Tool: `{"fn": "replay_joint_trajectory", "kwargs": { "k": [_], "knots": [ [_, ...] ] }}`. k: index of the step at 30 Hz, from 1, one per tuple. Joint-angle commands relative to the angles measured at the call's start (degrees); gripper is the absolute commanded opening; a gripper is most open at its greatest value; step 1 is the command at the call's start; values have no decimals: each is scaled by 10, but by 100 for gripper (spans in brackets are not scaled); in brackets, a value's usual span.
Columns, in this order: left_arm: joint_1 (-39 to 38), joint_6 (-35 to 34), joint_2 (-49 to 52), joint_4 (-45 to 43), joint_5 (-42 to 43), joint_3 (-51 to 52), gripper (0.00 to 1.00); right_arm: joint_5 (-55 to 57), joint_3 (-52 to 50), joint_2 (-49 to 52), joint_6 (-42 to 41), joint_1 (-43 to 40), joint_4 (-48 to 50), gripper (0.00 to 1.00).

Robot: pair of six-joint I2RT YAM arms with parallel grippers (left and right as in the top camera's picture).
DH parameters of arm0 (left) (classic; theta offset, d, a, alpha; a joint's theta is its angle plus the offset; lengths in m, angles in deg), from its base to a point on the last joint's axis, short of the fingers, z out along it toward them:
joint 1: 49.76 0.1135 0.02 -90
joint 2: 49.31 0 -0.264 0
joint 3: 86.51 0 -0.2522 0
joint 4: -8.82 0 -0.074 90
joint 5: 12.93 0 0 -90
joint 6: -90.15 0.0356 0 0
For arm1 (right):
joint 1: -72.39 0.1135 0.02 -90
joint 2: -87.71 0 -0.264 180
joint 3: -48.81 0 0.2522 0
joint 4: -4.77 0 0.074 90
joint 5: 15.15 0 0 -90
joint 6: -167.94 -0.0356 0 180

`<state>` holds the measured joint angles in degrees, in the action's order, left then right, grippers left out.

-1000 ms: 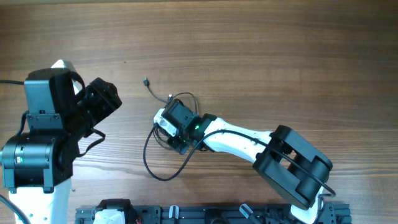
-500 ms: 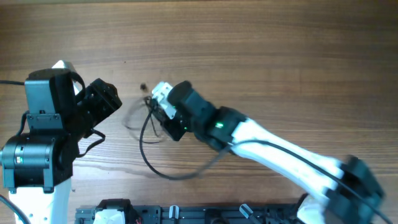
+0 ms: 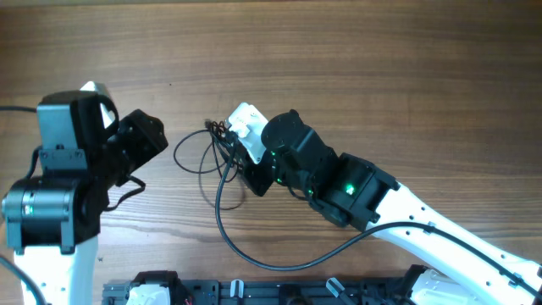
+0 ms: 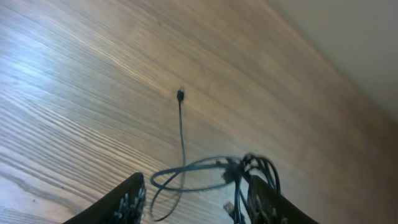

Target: Untangle cables

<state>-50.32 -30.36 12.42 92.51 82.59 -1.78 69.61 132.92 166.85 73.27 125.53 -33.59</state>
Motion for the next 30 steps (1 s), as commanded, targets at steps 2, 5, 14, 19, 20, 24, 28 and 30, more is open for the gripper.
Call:
{"fn": "replay_joint_trajectory", "kwargs": {
  "k": [2, 5, 14, 19, 20, 24, 28, 30],
  "knots": [
    [-2, 106, 36, 1, 78, -6, 54, 17, 9, -27, 6, -3, 29, 4],
    [-17, 138, 57, 0, 97, -6, 54, 19, 9, -48, 12, -3, 42, 4],
    [-98, 153, 101, -39, 97, -6, 55, 34, 9, -100, 17, -3, 29, 4],
    [-125, 153, 102, -74, 97, -6, 56, 34, 9, -104, 17, -3, 10, 4],
    [-129, 153, 102, -77, 97, -6, 54, 34, 9, -104, 17, -3, 7, 4],
    [-133, 151, 102, -83, 97, -6, 52, 34, 9, -107, 17, -3, 7, 4],
    [-133, 151, 102, -83, 97, -6, 56, 34, 9, -114, 17, -3, 7, 4],
    [-133, 151, 102, -83, 97, -6, 57, 34, 9, -118, 17, -3, 7, 4]
  ]
}}
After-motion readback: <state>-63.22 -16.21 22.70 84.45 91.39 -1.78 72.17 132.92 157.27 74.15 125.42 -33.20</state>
